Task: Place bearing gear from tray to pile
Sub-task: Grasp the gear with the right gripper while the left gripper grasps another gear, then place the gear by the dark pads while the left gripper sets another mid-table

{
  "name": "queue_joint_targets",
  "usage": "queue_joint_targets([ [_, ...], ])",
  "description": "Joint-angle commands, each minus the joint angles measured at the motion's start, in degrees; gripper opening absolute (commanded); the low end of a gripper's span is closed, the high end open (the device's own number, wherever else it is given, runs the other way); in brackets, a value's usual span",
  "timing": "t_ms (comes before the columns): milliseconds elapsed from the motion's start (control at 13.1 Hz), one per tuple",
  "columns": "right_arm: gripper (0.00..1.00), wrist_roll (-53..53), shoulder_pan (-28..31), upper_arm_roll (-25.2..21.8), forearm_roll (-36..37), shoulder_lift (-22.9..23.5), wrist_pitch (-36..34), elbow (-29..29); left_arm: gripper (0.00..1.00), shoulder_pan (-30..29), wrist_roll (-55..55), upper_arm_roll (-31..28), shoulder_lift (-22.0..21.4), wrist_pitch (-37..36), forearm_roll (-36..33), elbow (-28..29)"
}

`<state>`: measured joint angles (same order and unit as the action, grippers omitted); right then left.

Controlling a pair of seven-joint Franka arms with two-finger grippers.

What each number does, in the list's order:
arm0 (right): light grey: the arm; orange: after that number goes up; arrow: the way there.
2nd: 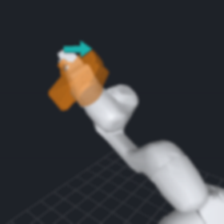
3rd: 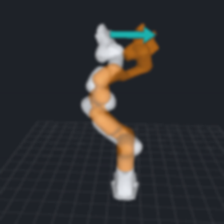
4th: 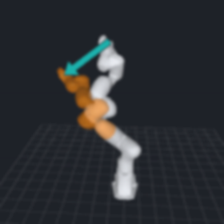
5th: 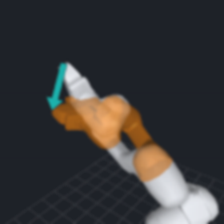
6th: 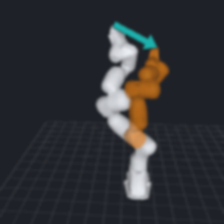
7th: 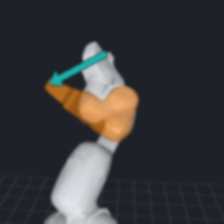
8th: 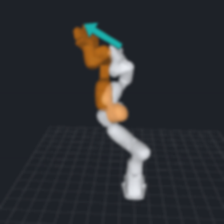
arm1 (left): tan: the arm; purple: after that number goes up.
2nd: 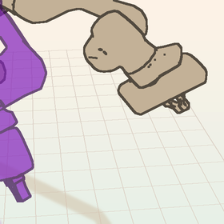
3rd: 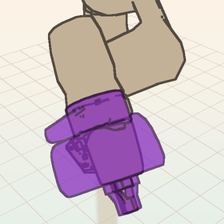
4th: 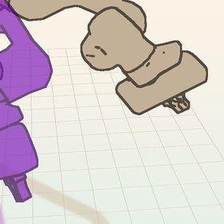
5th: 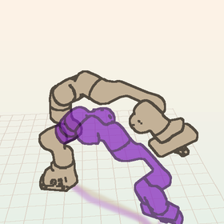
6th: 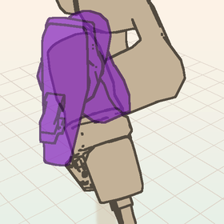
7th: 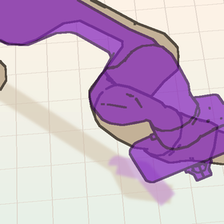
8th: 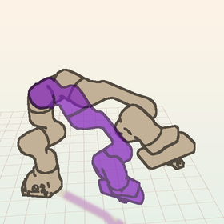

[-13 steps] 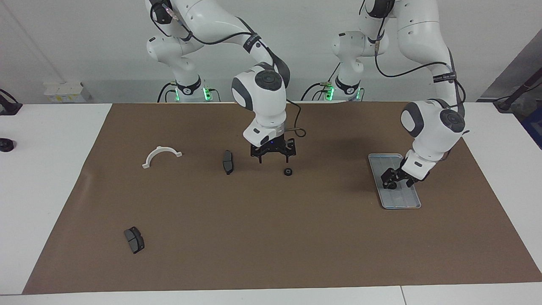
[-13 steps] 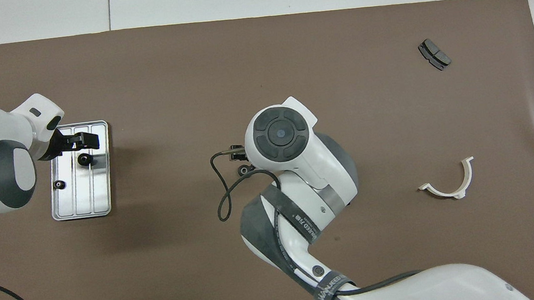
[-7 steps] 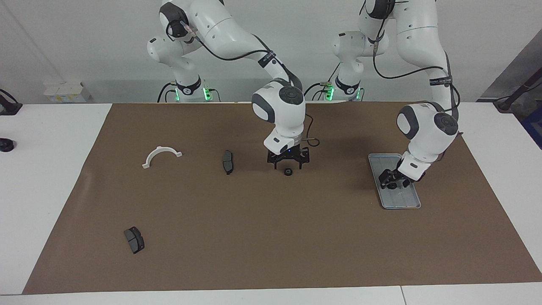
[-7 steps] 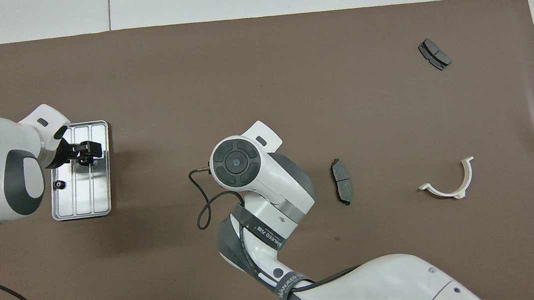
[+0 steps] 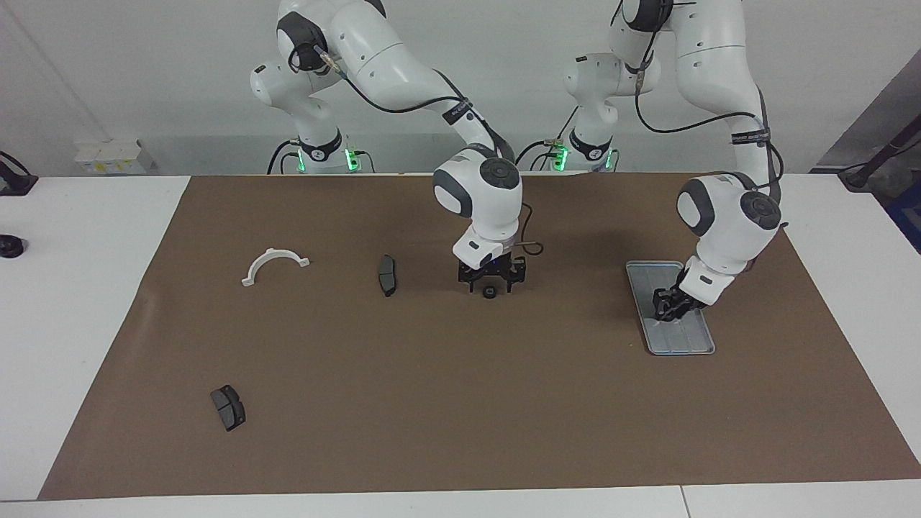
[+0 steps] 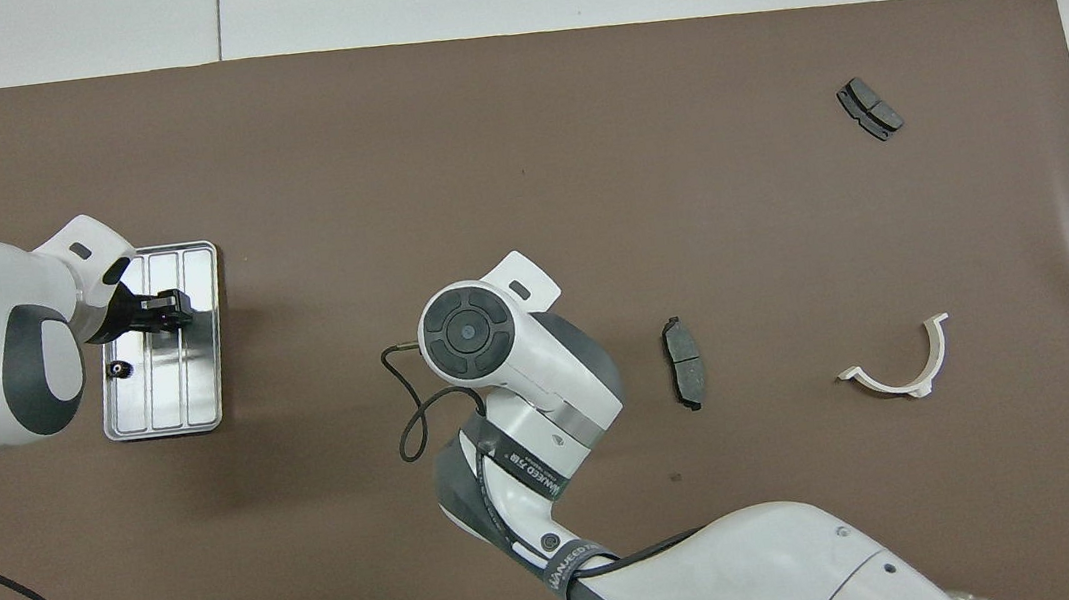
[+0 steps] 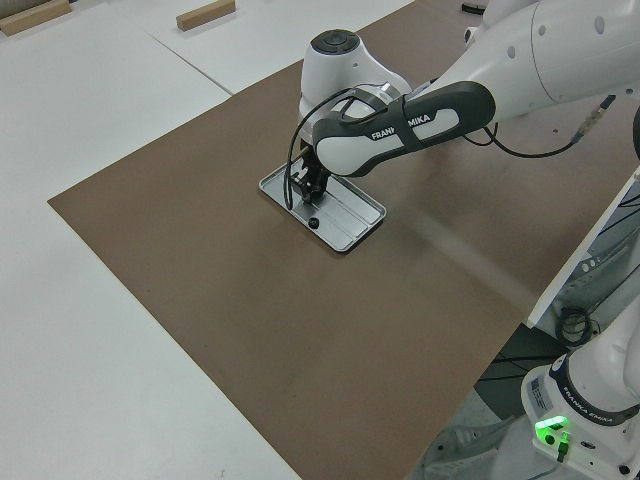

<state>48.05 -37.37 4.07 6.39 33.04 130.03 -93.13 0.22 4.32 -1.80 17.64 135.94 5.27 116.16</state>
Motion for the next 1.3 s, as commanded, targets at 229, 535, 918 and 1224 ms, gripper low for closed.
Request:
queue_joint_targets([
  [229,0.58,1.7,-0.2,0.0,1.9,-0.3,1.9,-1.8,0.26,-0.5,0.3,0.7,-0.9,-2.2,0.0,1.5],
  [535,0.0,1.6,-0.2,-0.2,2.7,-0.7,1.5,-1.6,0.15,0.4,0.0,0.7,0.1,-7.8,-0.1,-5.5],
  [918,0.0,-0.2,6.9,-0.4,2.8,-10.2,1.3,-7.7,0.16,7.1,-11.0,0.7,1.9,-12.8,-0.3,-12.5],
  [1224,0.0,-11.9,17.4,-0.2,1.9,-17.6,2.1,-16.3,0.17,17.3,-26.3,0.7,1.9,-11.6,-0.3,-12.2],
])
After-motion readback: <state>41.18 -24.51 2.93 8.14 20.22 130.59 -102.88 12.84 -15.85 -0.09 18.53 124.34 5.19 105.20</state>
